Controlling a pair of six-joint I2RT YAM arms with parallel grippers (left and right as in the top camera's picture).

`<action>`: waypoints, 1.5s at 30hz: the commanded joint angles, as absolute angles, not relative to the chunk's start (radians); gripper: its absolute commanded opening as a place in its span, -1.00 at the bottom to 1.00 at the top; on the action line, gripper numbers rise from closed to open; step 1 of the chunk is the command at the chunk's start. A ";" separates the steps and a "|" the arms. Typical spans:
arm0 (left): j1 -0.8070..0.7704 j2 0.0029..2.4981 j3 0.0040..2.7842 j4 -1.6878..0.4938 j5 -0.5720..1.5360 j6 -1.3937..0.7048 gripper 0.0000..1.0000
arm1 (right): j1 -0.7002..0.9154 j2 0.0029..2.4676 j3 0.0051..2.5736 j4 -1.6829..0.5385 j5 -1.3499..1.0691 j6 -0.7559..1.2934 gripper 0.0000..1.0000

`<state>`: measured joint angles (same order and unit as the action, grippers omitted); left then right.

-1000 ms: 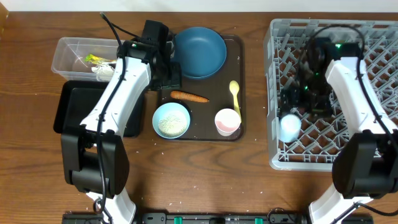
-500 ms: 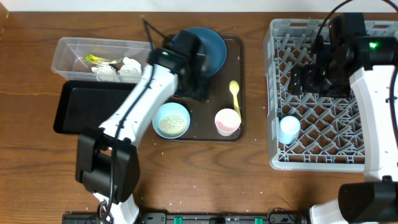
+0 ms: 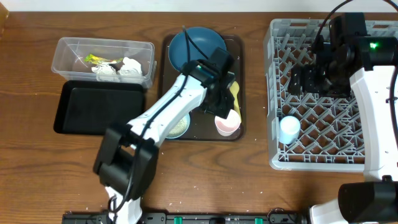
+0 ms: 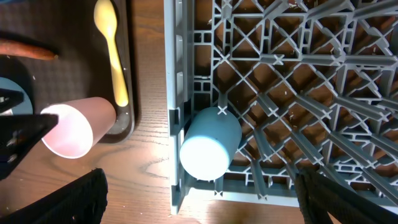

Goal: Sort waste into correct bins and load items into the dishwasher rack
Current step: 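Grasp pink cup with left gripper and lift it, then hand pink cup from left gripper to right gripper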

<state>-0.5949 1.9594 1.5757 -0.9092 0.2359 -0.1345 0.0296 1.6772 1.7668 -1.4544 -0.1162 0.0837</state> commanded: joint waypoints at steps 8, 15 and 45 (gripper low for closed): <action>-0.590 2.020 1.560 -0.910 0.190 -0.205 -0.88 | 0.041 1.675 1.777 -1.455 -0.121 0.062 0.86; -0.529 1.942 1.605 -0.949 0.326 -0.196 -0.88 | 0.041 1.675 1.777 -1.417 -0.251 0.028 0.85; -0.102 1.737 1.609 -0.876 1.559 -0.134 -0.88 | 0.341 1.676 1.769 -0.872 -0.910 -0.271 0.90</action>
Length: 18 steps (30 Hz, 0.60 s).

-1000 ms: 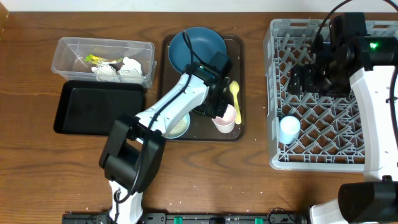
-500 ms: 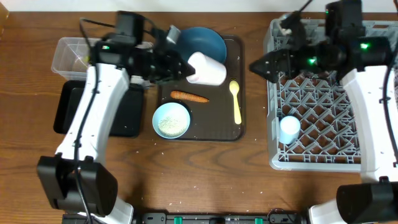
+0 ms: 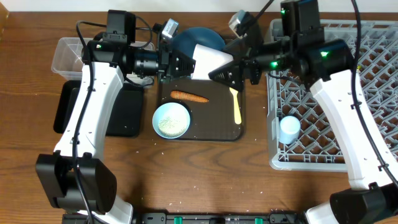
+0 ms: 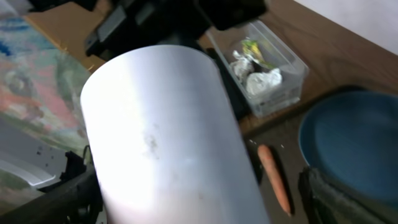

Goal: Sort waste into correct bins and load items into the dishwasher rack
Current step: 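Hand pink cup from left gripper to right gripper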

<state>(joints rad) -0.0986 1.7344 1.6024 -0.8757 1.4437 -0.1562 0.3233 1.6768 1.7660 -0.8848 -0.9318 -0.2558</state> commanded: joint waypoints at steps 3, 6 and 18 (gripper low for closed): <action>-0.102 1.737 1.609 -0.876 1.563 -0.135 -0.88 | 0.355 1.676 1.769 -0.871 -0.914 -0.287 0.75; -0.102 1.737 1.609 -0.876 1.563 -0.134 -0.88 | 0.364 1.676 1.769 -0.867 -0.918 -0.297 0.54; -0.102 1.737 1.608 -0.877 1.555 -0.131 -0.74 | 0.360 1.675 1.769 -0.844 -0.917 -0.301 0.03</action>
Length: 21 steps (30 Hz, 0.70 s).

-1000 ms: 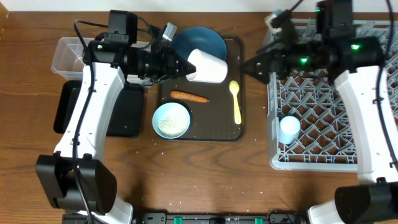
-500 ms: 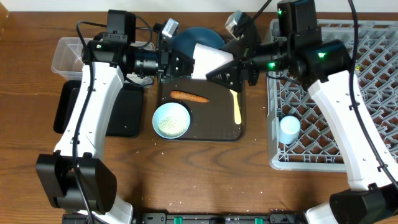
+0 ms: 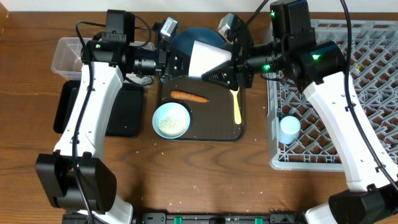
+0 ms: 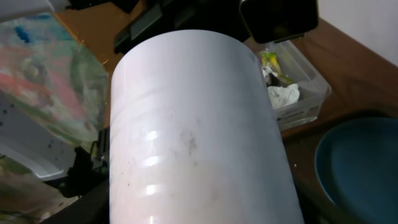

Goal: Sort waste into correct bins and load items into the dishwasher rack
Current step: 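Hand pink cup from left gripper to right gripper, then place pink cup upside down in dishwasher rack with right gripper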

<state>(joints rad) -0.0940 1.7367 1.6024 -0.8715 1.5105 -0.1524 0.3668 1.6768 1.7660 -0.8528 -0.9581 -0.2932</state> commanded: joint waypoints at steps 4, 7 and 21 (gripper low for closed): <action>-0.102 1.737 1.608 -0.878 1.493 -0.131 -0.47 | 0.329 1.665 1.769 -0.850 -0.914 -0.300 0.03; -0.102 1.737 1.608 -0.878 1.418 -0.131 -0.38 | 0.277 1.641 1.769 -0.872 -0.868 -0.273 0.02; -0.151 1.737 1.591 -0.889 0.693 -0.133 -0.33 | 0.117 1.568 1.769 -1.096 -0.181 -0.022 0.05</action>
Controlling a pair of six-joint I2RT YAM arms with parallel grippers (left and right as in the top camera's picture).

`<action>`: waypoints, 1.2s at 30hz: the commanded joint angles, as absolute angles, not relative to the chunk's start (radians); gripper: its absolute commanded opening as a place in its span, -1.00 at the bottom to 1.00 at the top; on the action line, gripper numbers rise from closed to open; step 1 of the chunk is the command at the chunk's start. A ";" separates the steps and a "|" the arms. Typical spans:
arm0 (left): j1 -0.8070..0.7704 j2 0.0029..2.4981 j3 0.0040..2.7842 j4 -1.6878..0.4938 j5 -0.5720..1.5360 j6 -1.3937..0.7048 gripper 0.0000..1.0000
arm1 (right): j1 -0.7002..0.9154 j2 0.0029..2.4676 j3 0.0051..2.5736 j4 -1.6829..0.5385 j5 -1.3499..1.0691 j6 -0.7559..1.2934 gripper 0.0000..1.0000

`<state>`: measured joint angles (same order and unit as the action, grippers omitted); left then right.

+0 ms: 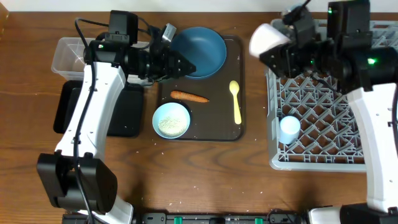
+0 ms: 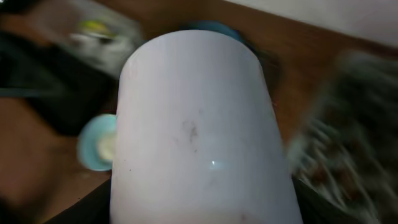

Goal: Sort waste into correct bins and load items into the dishwasher rack
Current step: 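Place pink cup upside down in dishwasher rack with right gripper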

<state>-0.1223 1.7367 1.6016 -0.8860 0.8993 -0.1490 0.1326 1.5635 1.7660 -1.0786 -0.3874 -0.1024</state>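
Observation:
My right gripper [image 1: 281,55] is shut on a pale pink cup [image 1: 267,38], held in the air at the far-left corner of the grey dishwasher rack [image 1: 373,93]. In the right wrist view the cup [image 2: 199,124] fills the frame between the dark fingers [image 2: 84,208], and the surroundings are blurred. My left gripper [image 1: 181,63] hangs over the near edge of the blue plate [image 1: 205,50], holding nothing visible. A light blue cup [image 1: 289,129] stands in the rack's front-left part.
On the dark tray [image 1: 239,134] lie a carrot [image 1: 189,97], a yellow spoon [image 1: 236,102] and a light blue bowl [image 1: 171,120] of rice. A clear bin [image 1: 68,50] with crumpled waste and a black bin [image 1: 99,109] sit at the left.
The pale pink cup has moved right with my right gripper, from over the blue plate to the rack's far-left corner. My left gripper stays by the plate, now apart from the cup.
First my left gripper was at the pink cup lying on the tray's front right, with the right gripper over the rack. Then the cup was up over the plate with both grippers at it. Now only the right gripper holds it, by the rack.

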 commanded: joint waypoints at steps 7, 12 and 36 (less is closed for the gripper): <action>-0.243 1.739 1.559 -0.889 0.414 -0.132 -0.31 | 0.115 1.662 1.769 -1.177 -0.092 0.016 0.01; -0.285 1.739 1.554 -0.904 0.274 -0.133 -0.31 | 0.102 1.753 1.769 -1.247 -0.067 0.039 0.02; -0.299 1.743 1.542 -0.926 0.190 -0.132 -0.31 | 0.027 1.927 1.770 -1.385 -0.059 0.078 0.09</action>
<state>-0.2974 1.7367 1.5524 -0.9173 0.2024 -0.1490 0.0261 1.8843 1.7657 -1.3914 -0.0704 0.0620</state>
